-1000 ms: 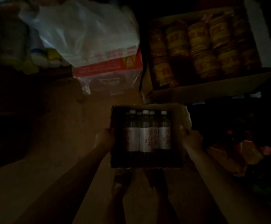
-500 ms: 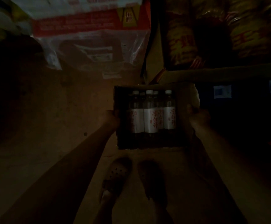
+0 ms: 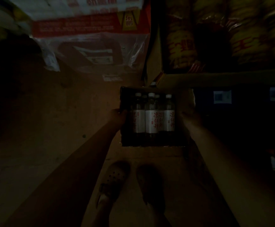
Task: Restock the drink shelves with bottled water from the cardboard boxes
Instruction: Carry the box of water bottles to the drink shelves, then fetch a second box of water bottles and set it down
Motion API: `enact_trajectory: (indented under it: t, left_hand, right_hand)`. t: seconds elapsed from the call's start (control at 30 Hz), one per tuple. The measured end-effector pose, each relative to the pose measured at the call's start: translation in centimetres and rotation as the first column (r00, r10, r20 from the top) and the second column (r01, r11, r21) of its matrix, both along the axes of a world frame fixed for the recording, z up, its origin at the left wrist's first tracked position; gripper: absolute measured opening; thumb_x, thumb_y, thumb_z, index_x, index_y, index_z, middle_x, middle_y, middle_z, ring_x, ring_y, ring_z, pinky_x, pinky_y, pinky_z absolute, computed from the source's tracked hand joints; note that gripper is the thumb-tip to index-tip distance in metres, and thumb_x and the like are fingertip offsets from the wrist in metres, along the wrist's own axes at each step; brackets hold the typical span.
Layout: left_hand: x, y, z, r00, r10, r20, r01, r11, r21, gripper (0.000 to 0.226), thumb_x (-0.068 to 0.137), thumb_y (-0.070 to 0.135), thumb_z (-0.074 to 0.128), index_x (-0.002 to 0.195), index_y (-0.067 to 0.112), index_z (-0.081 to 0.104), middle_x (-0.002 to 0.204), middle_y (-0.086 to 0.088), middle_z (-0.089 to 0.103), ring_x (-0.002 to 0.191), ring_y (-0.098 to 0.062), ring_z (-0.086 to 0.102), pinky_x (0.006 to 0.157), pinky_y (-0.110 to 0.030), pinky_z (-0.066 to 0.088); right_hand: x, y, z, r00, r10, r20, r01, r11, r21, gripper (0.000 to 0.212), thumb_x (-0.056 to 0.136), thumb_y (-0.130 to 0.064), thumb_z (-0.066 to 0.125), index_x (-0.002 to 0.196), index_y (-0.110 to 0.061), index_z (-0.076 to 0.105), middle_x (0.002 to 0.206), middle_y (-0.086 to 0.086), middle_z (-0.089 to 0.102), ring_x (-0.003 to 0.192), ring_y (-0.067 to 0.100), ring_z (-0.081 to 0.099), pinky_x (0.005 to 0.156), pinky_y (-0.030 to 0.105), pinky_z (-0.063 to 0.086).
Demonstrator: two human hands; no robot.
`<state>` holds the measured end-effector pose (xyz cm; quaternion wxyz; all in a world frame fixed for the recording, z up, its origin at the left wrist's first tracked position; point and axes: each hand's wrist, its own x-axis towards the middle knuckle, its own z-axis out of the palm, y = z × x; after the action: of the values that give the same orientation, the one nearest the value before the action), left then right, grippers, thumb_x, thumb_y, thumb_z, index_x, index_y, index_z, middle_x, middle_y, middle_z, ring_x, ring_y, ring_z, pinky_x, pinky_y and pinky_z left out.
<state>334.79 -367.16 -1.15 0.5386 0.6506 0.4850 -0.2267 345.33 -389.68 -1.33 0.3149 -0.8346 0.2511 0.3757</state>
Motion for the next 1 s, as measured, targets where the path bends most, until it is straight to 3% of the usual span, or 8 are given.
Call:
enact_trajectory:
  t: [0.17,0.33,0.4,0.47,0.57,0.67,0.83,1.0]
  left_hand:
    - [-0.4,-1.3,6.5,1.000,-0.013,0.016,0.013,1.000,0.004,0.038,0.101,0.023,0.044,0.130,-0.002,0.048,0.118,-0.011,0.055,0.112,-0.028,0.053,0.087,-0.025,0.042]
    - [-1.8,-0.5,14.3,0.993,-0.092,0.068,0.090,0.995,0.034,0.030,0.099,0.014,0.046,0.070,0.020,0.047,0.075,0.004,0.045,0.064,-0.005,0.041,0.047,-0.003,0.036]
    - [-2.3,0.5,18.8,0.986,-0.129,0.106,0.117,0.987,0.113,0.018,0.099,0.018,0.046,0.099,0.012,0.062,0.098,0.000,0.057,0.079,-0.009,0.054,0.066,-0.008,0.043]
    - [-2.8,1.7,23.8,0.974,-0.137,0.183,0.098,0.973,0.207,0.035,0.100,0.028,0.044,0.128,0.011,0.056,0.123,-0.004,0.059,0.109,-0.020,0.058,0.092,-0.026,0.045]
    - [-4.0,3.6,31.9,0.951,-0.057,0.303,-0.029,0.962,0.272,0.035,0.098,0.036,0.045,0.107,0.012,0.068,0.111,-0.012,0.067,0.103,-0.026,0.064,0.092,-0.040,0.049]
    - [-5.6,6.3,40.3,0.939,-0.010,0.345,-0.116,0.932,0.344,0.042,0.097,0.044,0.043,0.089,0.012,0.069,0.096,-0.016,0.069,0.094,-0.029,0.065,0.078,-0.036,0.048]
    - [-11.2,12.2,54.7,0.905,0.013,0.424,-0.261,0.805,0.533,0.038,0.097,0.040,0.045,0.122,0.016,0.062,0.120,-0.008,0.065,0.115,-0.027,0.057,0.092,-0.033,0.045]
    - [-21.7,17.1,65.9,0.901,0.007,0.434,-0.342,0.628,0.699,0.033,0.097,0.037,0.047,0.119,0.018,0.062,0.116,-0.007,0.067,0.107,-0.024,0.062,0.086,-0.031,0.046]
  right_hand:
    - [-1.6,1.1,5.1,0.998,-0.032,0.050,0.028,0.997,0.075,0.051,0.096,-0.040,0.051,0.137,-0.012,0.047,0.133,0.014,0.053,0.113,0.029,0.055,0.091,0.036,0.048]
    - [-2.5,4.0,13.8,0.987,0.080,0.141,-0.107,0.975,0.196,0.037,0.097,-0.038,0.052,0.122,-0.011,0.059,0.120,0.009,0.061,0.097,0.018,0.054,0.084,0.029,0.044]
    - [-3.0,5.6,18.4,0.971,0.149,0.184,-0.192,0.951,0.240,0.044,0.097,-0.043,0.049,0.125,-0.011,0.058,0.119,0.005,0.061,0.098,0.014,0.054,0.079,0.025,0.041]
    - [-3.5,7.3,23.4,0.959,0.193,0.209,-0.251,0.919,0.304,0.051,0.096,-0.049,0.047,0.129,-0.012,0.055,0.117,0.001,0.059,0.102,0.012,0.055,0.077,0.021,0.041]
    - [-3.8,10.2,31.6,0.915,0.261,0.309,-0.362,0.869,0.339,0.058,0.094,-0.055,0.044,0.129,-0.010,0.055,0.122,0.002,0.060,0.109,0.014,0.056,0.078,0.020,0.040]
    - [-3.7,13.6,39.8,0.785,0.351,0.511,-0.540,0.791,0.287,0.052,0.096,-0.046,0.044,0.119,-0.003,0.062,0.114,0.009,0.065,0.105,0.021,0.061,0.065,0.011,0.038]
    - [-5.5,20.5,54.2,0.506,0.476,0.719,-0.787,0.595,0.161,0.047,0.093,-0.055,0.045,0.101,-0.012,0.065,0.093,0.001,0.062,0.088,0.015,0.055,0.073,0.024,0.037]
    - [-12.1,27.8,65.0,0.235,0.528,0.816,-0.932,0.361,0.035,0.044,0.098,-0.046,0.040,0.078,-0.012,0.058,0.069,-0.001,0.054,0.072,0.021,0.053,0.063,0.031,0.034]
